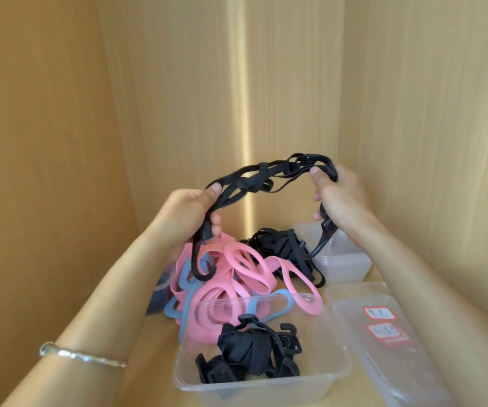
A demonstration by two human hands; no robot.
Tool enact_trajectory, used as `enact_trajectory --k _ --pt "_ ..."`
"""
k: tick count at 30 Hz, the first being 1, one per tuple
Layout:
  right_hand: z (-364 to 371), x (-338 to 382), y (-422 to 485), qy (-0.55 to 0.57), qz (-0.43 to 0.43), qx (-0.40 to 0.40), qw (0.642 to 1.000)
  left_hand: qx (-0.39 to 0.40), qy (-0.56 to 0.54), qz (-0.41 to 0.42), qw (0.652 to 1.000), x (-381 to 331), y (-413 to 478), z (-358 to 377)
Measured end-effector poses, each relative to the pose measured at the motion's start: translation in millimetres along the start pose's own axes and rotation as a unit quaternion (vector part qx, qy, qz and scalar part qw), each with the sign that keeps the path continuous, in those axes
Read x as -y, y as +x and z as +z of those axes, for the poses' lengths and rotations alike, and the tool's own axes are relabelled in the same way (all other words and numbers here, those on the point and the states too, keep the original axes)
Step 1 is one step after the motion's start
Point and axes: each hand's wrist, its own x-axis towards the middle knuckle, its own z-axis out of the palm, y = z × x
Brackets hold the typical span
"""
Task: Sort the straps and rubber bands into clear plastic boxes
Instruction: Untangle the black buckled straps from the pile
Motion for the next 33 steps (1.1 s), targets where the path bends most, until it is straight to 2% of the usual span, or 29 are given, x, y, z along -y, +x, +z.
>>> enact_trajectory --k 3,6,9,11,14,17,19,20,22,25,27,30,33 --pt "0.6 -0.7 -0.1 -0.008 0.005 0.013 1.0 0.013 -0.137 -0.066 0.988 -0.9 0.8 -2.3" --pt "-0.8 -1.5 1.7 -0.011 0.007 0.016 1.0 0.019 -0.28 -0.088 0.956 -2.9 4.5 -12.0" --pt "-1.8 -2.5 3.5 -0.014 0.006 0.007 1.0 0.006 -0.327 -0.096 0.94 0.1 11.4 -20.5" --pt "-2.4 -2.9 3.9 -0.009 0.003 -0.001 1.0 0.001 -0.245 -0.09 0.965 6.5 13.6 -21.5" --pt "-4.2 -2.8 3.5 -0.004 -0.003 -0.014 1.0 -0.003 -0.004 -0.065 0.998 18.9 12.9 -17.6" --pt "-6.7 -1.5 4.1 0.011 -0.015 -0.04 0.999 -0.036 0.185 -0.024 0.982 22.7 13.1 -14.7" --pt "-8.5 0.1 5.0 0.027 -0.023 -0.058 0.998 -0.056 0.248 -0.034 0.966 20.4 13.6 -16.6" --pt "-9.3 0.9 5.3 0.032 -0.025 -0.066 0.997 -0.049 0.265 -0.062 0.961 18.3 12.7 -18.0" --pt "-11.8 2.7 6.3 0.037 -0.029 -0.081 0.996 0.014 0.283 -0.135 0.95 14.7 8.9 -23.0" --pt "-15.9 6.3 8.3 0.061 -0.04 -0.097 0.993 0.102 0.225 -0.19 0.95 10.7 3.4 -32.1" --pt "-16.5 8.1 8.2 0.07 -0.04 -0.093 0.992 0.156 0.173 -0.157 0.96 12.0 3.3 -37.0" --pt "-11.2 7.3 5.8 0.069 -0.041 -0.069 0.994 0.241 0.159 -0.048 0.956 12.1 3.3 -33.9" --pt "-5.4 6.5 3.3 0.048 -0.037 -0.046 0.997 0.232 0.236 0.02 0.944 7.2 1.6 -24.0"
